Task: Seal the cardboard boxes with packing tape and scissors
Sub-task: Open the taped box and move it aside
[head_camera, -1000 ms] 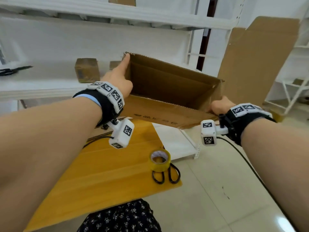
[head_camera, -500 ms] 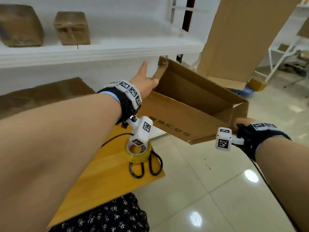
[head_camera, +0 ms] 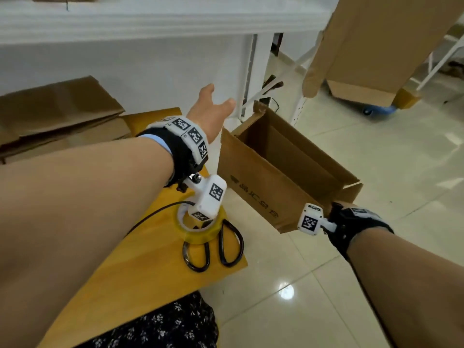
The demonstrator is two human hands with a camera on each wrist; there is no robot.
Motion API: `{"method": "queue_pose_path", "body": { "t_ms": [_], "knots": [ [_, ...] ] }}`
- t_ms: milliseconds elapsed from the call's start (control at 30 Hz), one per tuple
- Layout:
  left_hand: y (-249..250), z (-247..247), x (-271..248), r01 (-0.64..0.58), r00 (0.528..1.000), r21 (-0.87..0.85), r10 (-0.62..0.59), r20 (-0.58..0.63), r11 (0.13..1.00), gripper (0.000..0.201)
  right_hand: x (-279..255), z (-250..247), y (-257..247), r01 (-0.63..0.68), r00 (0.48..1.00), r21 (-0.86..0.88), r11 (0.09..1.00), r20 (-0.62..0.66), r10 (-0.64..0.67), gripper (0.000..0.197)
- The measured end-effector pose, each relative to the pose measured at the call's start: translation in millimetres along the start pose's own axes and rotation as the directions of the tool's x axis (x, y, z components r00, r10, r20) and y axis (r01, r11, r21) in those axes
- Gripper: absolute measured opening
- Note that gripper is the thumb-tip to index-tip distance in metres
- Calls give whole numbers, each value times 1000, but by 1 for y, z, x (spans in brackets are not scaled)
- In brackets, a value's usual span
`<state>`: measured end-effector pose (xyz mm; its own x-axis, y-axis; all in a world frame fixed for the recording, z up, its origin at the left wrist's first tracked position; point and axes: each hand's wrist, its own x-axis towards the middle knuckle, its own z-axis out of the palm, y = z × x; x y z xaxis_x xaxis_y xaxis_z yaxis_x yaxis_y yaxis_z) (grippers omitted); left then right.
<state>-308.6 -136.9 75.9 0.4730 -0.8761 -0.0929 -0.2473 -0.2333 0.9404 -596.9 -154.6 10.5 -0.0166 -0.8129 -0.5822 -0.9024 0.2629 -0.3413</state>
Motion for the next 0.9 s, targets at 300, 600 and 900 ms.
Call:
{"method": "queue_pose_path", "body": {
  "t_ms": [300,600,900],
  "knots": [
    [-68,-13,29,105,994,-24,-105,-13,994,69,42,68,14,77,996,-564,822,75,-42,62],
    [-88,-26,33,148,989,-23,-148,-23,989,79,57,98,9,235,970,-571,787,185,-156,69],
    [-76,-39,20,176,983,3,-176,-45,984,78,39,56,-30,309,951,-619,722,204,-232,52]
  ]
}}
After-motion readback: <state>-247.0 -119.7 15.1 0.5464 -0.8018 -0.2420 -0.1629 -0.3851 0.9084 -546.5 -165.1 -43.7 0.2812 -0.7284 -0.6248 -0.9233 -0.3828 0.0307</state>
